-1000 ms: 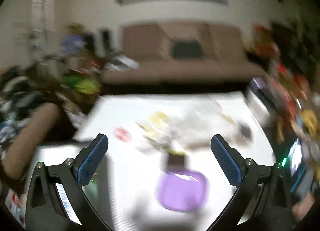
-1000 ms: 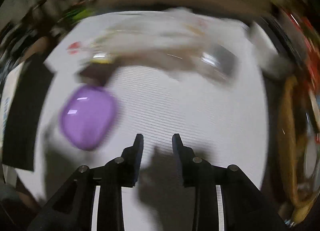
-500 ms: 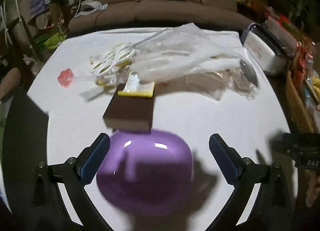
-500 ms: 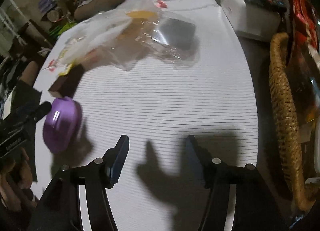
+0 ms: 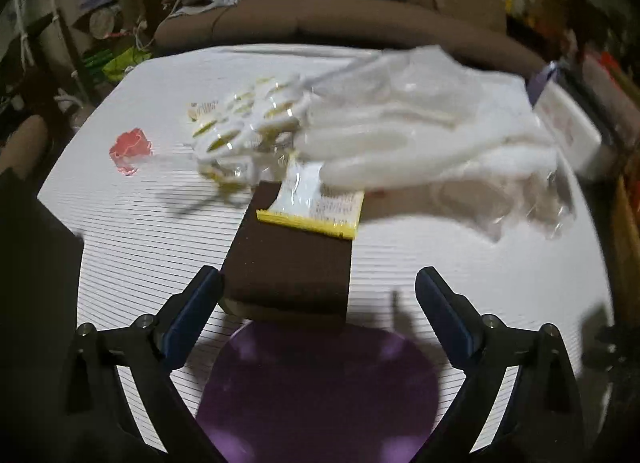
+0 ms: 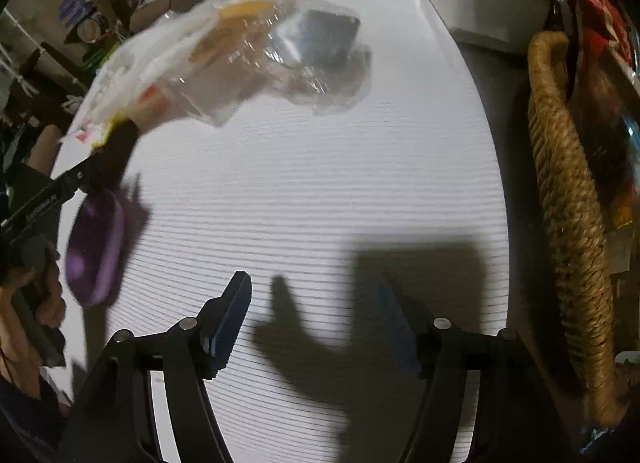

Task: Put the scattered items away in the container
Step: 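Move both tools back over the table toward the purple plate, then grasp the brown sponge with the left tool while the right tool moves to the clear bag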

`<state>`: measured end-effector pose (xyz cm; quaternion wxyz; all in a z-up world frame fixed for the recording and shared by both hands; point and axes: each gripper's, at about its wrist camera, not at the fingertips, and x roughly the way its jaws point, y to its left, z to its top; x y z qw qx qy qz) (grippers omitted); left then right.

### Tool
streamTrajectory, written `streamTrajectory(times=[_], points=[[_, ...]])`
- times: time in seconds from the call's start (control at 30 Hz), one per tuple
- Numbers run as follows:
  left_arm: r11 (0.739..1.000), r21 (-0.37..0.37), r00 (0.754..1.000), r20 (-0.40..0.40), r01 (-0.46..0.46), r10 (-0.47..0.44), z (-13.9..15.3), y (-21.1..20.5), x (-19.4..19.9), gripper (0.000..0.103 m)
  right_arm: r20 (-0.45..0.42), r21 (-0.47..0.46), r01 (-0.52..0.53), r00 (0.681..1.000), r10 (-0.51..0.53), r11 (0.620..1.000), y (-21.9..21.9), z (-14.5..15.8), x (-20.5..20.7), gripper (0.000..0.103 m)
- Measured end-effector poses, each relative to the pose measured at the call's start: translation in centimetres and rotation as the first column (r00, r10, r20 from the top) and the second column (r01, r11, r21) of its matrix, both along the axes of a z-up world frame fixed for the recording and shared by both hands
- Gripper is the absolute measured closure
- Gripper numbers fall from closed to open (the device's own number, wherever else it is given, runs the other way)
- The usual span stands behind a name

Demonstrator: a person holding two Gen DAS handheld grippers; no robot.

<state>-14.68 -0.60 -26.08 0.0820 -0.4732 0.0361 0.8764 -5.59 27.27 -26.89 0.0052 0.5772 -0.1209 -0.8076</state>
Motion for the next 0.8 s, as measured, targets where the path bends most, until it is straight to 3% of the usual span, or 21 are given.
streamTrajectory(times=[0.13, 0.4, 0.47, 0.67, 0.77, 0.8], points=[[0.998, -0.042, 0.998, 0.016, 0.055, -0.054, 0.0, -0.2, -0.5, 0.008, 0.006, 0.000, -0.014, 1.000, 0.014, 1.000, -0.3, -0.4, -0.1, 0.035], [0.998, 0.027, 0.999, 0.024, 0.048, -0.049, 0.9, -2.1, -0.4, 0.008, 0.014, -0.013, -0.042, 0.999, 0.043, 0.999, -1.8, -0.6, -0.3, 0.034], [0.995, -0.010, 0.995, 0.034, 0.098, -0.098, 1.0, -1.7, -1.1, 0.008, 0.018, -0.017, -0.048, 0.999, 0.048, 0.999, -2.0, -0.7, -0.5, 0.035], [0.989, 0.030, 0.973, 0.178, 0.145, -0.148, -1.5, -1.6, -3.2, 0.009, -0.034, -0.057, -0.071, 0.997, 0.069, 0.996, -2.1, 0.3, -0.6, 0.034], [0.991, 0.005, 0.968, 0.214, 0.136, -0.134, -2.9, -1.6, -3.5, 0.037, -0.086, -0.051, -0.097, 0.992, 0.092, 0.994, -1.5, 1.0, -1.2, 0.035], [0.991, 0.015, 0.967, 0.215, 0.134, -0.134, -3.0, -1.7, -3.5, 0.037, -0.103, -0.044, -0.103, 0.990, 0.098, 0.994, -1.3, 1.1, -1.5, 0.035]])
